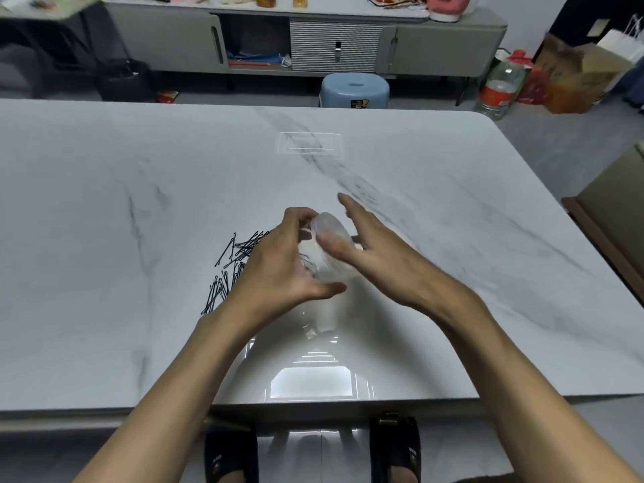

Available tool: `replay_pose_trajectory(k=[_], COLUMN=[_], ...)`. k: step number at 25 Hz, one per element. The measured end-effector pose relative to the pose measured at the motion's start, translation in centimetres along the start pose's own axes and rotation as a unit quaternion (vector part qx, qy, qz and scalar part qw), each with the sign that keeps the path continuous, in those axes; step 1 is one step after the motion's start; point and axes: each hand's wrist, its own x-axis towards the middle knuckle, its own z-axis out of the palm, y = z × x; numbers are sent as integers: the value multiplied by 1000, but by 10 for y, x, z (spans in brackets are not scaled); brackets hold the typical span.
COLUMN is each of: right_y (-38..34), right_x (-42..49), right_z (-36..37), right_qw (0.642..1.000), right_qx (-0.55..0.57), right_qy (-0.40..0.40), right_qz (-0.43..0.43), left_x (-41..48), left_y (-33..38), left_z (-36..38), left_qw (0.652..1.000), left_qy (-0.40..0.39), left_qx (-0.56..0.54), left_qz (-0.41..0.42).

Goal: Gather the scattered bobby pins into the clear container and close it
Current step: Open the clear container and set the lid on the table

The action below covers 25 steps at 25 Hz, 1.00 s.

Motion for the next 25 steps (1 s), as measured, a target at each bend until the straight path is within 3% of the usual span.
replay_pose_trajectory(k=[3,9,13,19,22,25], right_y=[1,1,1,7,8,8], right_x=[-1,-6,-2,-5,-4,-3], right_z=[5,-9,5,-6,-1,-1], right_qw=[995,996,997,997,997,996], right_qx=[-76,43,-33,-9,47,-16], right_qy=[8,-83,-3,-63,-44,-13], right_qz=[62,-9,69,-40,47,87], left_x=[-1,1,2,0,-1,-2], left_y=[-1,-5,-6,-6,-6,-7], left_z=[3,2,5,1,4,4], left_qw=[998,998,996,995,992,989], left_qy=[-23,-27,-39,-43,-42,-54], left_qx=[60,47,73,66,98,120], left_qz=[26,23,41,56,67,68])
